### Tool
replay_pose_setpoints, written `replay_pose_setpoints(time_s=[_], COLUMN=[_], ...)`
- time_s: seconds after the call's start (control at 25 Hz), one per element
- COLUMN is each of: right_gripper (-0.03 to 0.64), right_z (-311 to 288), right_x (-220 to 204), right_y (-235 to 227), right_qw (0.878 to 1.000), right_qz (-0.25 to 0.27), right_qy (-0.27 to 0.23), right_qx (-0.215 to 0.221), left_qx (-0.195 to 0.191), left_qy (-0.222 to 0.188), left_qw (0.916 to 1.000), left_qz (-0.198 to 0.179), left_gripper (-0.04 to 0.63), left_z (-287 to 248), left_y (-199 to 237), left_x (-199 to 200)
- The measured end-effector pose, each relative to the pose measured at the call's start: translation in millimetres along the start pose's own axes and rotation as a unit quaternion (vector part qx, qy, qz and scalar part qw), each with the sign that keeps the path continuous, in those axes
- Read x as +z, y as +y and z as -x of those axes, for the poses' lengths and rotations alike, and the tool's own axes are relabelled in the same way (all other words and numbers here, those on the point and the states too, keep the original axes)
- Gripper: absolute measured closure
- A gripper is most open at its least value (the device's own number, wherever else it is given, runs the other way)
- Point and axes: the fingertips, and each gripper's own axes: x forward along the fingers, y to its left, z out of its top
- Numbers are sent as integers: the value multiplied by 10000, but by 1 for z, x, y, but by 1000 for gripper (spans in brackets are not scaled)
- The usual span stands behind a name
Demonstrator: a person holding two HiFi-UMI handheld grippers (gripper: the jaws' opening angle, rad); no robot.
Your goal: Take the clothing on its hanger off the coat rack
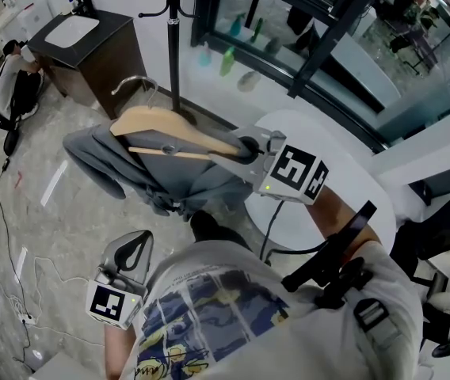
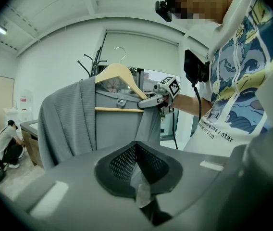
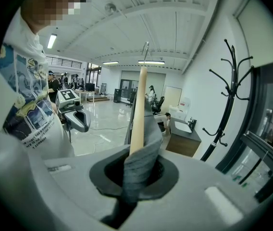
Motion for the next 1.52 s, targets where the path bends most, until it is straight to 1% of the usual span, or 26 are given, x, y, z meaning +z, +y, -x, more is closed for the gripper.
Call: replay_pose_setpoints(time_s=[0.32,0.68,1.04,1.52], right_gripper=[609,609,609,609], right_z=[-5,-9,-11,-12], right_x=[-3,-11,-13,-15], right_y=[5,13,16,16], right_qw=[10000,10000,9999,9999], right_qz=[19,-14,-58,-86], right_qy=[63,62,110,150], right_qx=[41,-3,-31,16], left_qx=[-56,-43,-98,-93], left_qy=[4,32,12,18], left_qw=[10000,10000,9999,10000], left_qz=[35,43,-34,-9], left_gripper=[592,592,592,592], left_z=[-6,-3,-2,-5], left_y=[2,4,7,12], left_x=[2,-6,-2,1])
